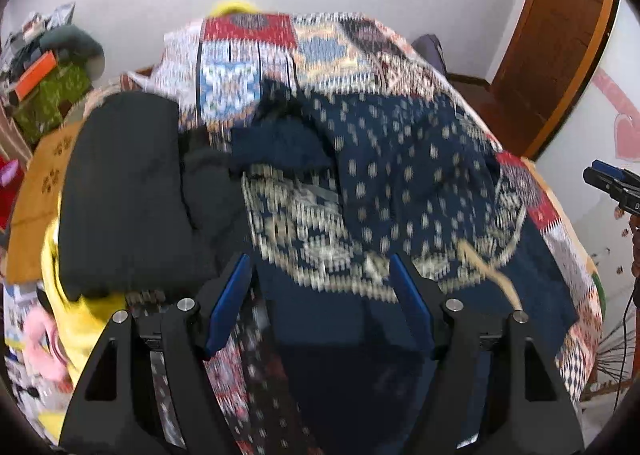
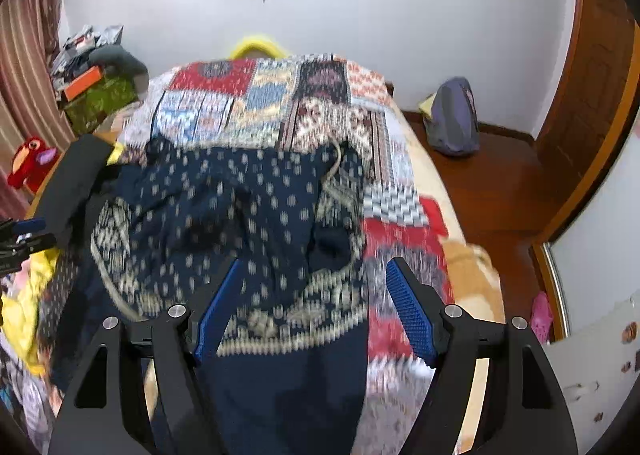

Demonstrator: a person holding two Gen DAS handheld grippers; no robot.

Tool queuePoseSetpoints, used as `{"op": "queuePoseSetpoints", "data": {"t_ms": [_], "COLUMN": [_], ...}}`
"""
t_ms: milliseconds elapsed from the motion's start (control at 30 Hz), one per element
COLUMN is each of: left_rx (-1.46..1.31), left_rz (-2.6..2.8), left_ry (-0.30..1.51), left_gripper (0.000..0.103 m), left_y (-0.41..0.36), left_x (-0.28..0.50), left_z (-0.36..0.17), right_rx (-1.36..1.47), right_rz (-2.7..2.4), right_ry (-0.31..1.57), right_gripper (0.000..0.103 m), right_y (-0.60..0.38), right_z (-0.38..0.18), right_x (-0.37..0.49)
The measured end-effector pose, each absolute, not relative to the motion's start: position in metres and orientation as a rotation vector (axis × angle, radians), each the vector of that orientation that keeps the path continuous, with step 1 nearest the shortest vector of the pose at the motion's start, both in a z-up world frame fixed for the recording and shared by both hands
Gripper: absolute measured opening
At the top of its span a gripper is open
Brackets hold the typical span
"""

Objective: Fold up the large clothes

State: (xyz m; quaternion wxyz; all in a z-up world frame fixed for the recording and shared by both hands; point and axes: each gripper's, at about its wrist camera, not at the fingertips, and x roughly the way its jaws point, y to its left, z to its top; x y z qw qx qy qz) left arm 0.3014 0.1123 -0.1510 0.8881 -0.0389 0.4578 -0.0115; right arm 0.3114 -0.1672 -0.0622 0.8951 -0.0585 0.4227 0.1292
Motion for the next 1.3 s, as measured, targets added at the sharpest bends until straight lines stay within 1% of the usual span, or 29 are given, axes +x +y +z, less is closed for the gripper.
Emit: {"op": "queuePoseSetpoints", "data": {"t_ms": [333, 533, 633, 700, 767, 867, 933, 967, 1000, 1033, 1067, 1100, 1133, 1300], "left_rx": [-0.230, -0.324, -0.400, -0.433, -0.434, -0.384, -0.373, -0.370, -0.363, -0.348, -0.328, -0.317, -0.319, -0.355], "left_rz": [-0.056, -0.088, -0.094, -0.115, -0.146, -0.182, -0.203, -0.213, -0.217, -0.215, -0.210, -0.204, -0.205, -0.225], "left_ry": [1.155, 1.208, 1.199, 1.195, 1.177, 1.153, 1.140, 1.134, 1.126, 1.118, 1.113, 1.110, 1.107, 1.041], "left_gripper": [0.071, 0.071, 0.071, 0.071, 0.071, 0.071, 0.057, 0.054, 0.047, 0.035, 0.029, 0.020, 0.016, 0.010], "left_y": [0.120, 0.121, 0.126, 0.127, 0.123, 0.113, 0.110, 0.109, 0.107, 0.105, 0.104, 0.104, 0.105, 0.113], "left_x": [0.257, 0.240, 0.234, 0.232, 0.228, 0.224, 0.223, 0.223, 0.223, 0.223, 0.225, 0.226, 0.227, 0.234], "left_z": [-0.229, -0.255, -0.260, -0.260, -0.259, -0.256, -0.253, -0.251, -0.249, -0.247, -0.246, -0.245, -0.243, -0.219], "right_rx": [-0.097, 0.034, 0.103, 0.151, 0.155, 0.164, 0.185, 0.192, 0.202, 0.211, 0.233, 0.253, 0.277, 0.264], "right_rz": [0.212, 0.213, 0.210, 0.209, 0.224, 0.259, 0.268, 0.276, 0.284, 0.291, 0.303, 0.311, 0.315, 0.344], "right_ry": [1.080, 1.196, 1.259, 1.240, 1.218, 1.197, 1.180, 1.178, 1.175, 1.174, 1.175, 1.179, 1.179, 1.110], "right_gripper": [0.071, 0.071, 0.071, 0.073, 0.073, 0.070, 0.057, 0.053, 0.041, 0.029, 0.023, 0.012, 0.010, 0.009], "right_y": [-0.199, -0.218, -0.226, -0.229, -0.227, -0.222, -0.218, -0.215, -0.214, -0.212, -0.211, -0.213, -0.214, -0.212], "right_z": [-0.137, -0.175, -0.197, -0.201, -0.201, -0.203, -0.205, -0.206, -0.205, -0.206, -0.206, -0.205, -0.204, -0.179], "right_x": [0.275, 0.258, 0.254, 0.250, 0.247, 0.245, 0.245, 0.245, 0.246, 0.247, 0.248, 0.252, 0.253, 0.259]}}
